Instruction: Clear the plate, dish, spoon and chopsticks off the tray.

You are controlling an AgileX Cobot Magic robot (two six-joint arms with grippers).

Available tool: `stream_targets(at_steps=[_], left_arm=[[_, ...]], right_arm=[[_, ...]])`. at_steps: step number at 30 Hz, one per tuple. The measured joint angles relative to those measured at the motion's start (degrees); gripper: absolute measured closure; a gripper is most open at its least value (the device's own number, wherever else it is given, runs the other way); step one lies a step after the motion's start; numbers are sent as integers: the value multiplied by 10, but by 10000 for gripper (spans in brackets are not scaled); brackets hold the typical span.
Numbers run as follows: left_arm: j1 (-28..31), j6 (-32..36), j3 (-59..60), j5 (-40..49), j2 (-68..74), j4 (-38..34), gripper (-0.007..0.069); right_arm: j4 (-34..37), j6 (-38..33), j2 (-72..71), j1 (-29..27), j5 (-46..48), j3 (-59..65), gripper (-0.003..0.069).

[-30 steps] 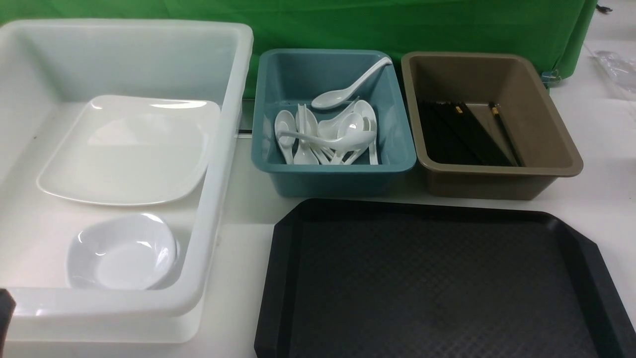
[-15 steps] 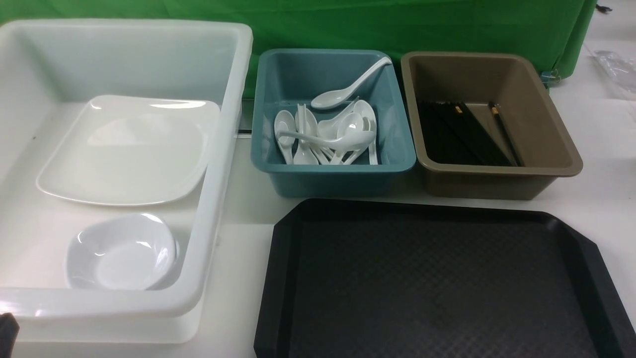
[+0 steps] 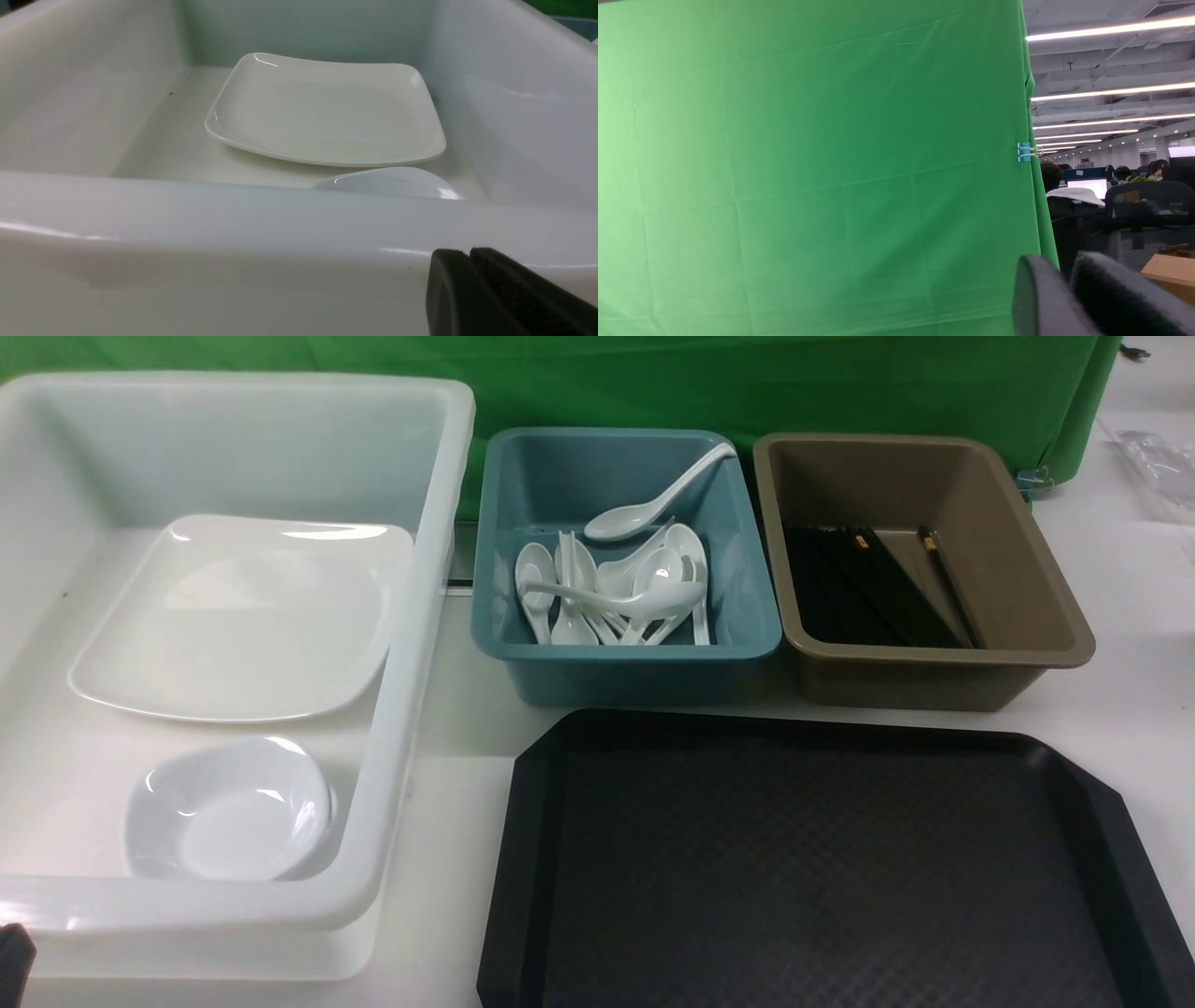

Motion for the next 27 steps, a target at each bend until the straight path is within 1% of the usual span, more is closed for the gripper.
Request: stream_targets(at_steps=[2, 4, 5, 6, 8, 9, 10, 12, 13, 14, 15, 16, 18, 20, 23, 27], left_arm=[[0, 0, 0, 0, 0, 0, 613], [0, 0, 0, 0, 0, 0, 613], [0, 0, 0, 0, 0, 0, 613], [0, 0, 0, 0, 0, 1, 612], [0, 0, 0, 0, 0, 1, 612], [0, 0, 0, 0, 0, 1, 612], [0, 0, 0, 0, 0, 1, 612], [0, 0, 0, 0, 0, 1, 610], [0, 0, 0, 0, 0, 1, 610], [0, 0, 0, 0, 0, 1, 610], [0, 0, 0, 0, 0, 1, 610], [0, 0, 0, 0, 0, 2, 608], [0, 0, 0, 0, 0, 2, 608], [0, 0, 0, 0, 0, 3, 607], [0, 1, 0, 0, 0, 4, 607], [0, 1, 0, 0, 0, 6, 607]], right_arm=[[0, -10, 0, 0, 0, 0, 517], [0, -42, 0, 0, 6, 0, 516], [0, -45, 0, 0, 8, 0, 515], [-3, -62, 0, 0, 19, 1, 514], [-25, -71, 1, 0, 37, 7, 510], [-65, -63, 3, 0, 63, 16, 506], [-119, -36, 5, 0, 96, 28, 502], [-173, 6, 6, 0, 129, 55, 498], [-184, 16, 6, 0, 135, 59, 498], [-217, 44, 6, 0, 153, 92, 496], [-217, 46, 6, 0, 154, 96, 496], [-241, 62, 7, 0, 164, 140, 489], [-248, 66, 7, 0, 166, 171, 484], [-257, 73, 7, 0, 177, 229, 477], [-257, 75, 4, 0, 207, 241, 470], [-255, 76, -10, 0, 206, 241, 462]])
